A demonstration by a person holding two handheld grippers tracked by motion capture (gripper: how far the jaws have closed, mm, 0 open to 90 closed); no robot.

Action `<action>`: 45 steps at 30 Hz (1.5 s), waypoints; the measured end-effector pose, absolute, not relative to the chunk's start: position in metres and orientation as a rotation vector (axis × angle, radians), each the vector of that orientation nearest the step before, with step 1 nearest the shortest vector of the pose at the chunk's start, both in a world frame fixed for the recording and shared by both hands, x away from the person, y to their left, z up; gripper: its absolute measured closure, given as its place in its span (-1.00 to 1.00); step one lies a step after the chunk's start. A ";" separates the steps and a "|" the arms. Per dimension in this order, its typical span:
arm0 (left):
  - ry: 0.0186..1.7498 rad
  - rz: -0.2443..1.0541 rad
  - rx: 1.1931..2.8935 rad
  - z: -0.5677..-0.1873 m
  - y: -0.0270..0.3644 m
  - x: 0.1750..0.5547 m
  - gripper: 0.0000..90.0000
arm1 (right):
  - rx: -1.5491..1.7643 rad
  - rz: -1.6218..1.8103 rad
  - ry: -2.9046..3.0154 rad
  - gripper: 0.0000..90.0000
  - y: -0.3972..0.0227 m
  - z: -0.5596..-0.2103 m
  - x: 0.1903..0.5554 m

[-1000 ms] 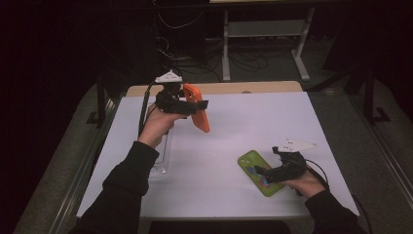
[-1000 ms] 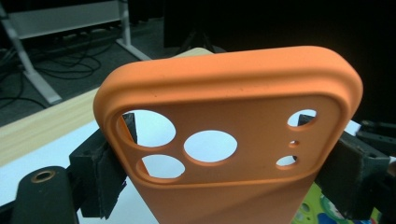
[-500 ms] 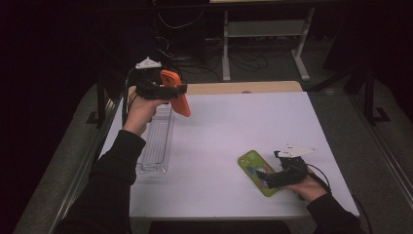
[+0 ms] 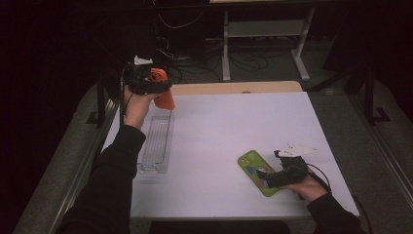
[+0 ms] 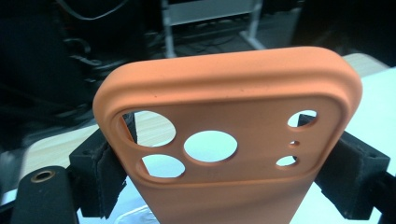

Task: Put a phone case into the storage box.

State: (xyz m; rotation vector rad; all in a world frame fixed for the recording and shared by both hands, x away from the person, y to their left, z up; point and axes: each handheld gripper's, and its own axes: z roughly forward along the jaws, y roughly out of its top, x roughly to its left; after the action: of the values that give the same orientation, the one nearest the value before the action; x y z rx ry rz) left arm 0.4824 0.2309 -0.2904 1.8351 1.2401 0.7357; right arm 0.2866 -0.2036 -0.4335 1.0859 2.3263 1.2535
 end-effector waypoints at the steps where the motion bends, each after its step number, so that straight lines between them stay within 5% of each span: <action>1: 1.254 0.749 1.829 -0.292 0.231 0.484 -0.70 | 1.087 1.258 2.324 -1.00 -0.204 -0.433 0.287; 14: 1.416 0.878 1.835 -0.329 0.230 0.503 -0.70 | 1.091 1.295 2.315 -1.00 -0.204 -0.430 0.285; 45: 1.562 0.847 1.858 -0.372 0.230 0.521 -0.71 | 1.084 1.304 2.315 -1.00 -0.204 -0.430 0.285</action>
State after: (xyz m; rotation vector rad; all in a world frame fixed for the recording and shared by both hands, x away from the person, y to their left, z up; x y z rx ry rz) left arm 0.5213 0.2304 -0.3718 1.8580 1.5625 0.8471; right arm 0.2850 -0.2044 -0.4300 1.0843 2.3153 1.3039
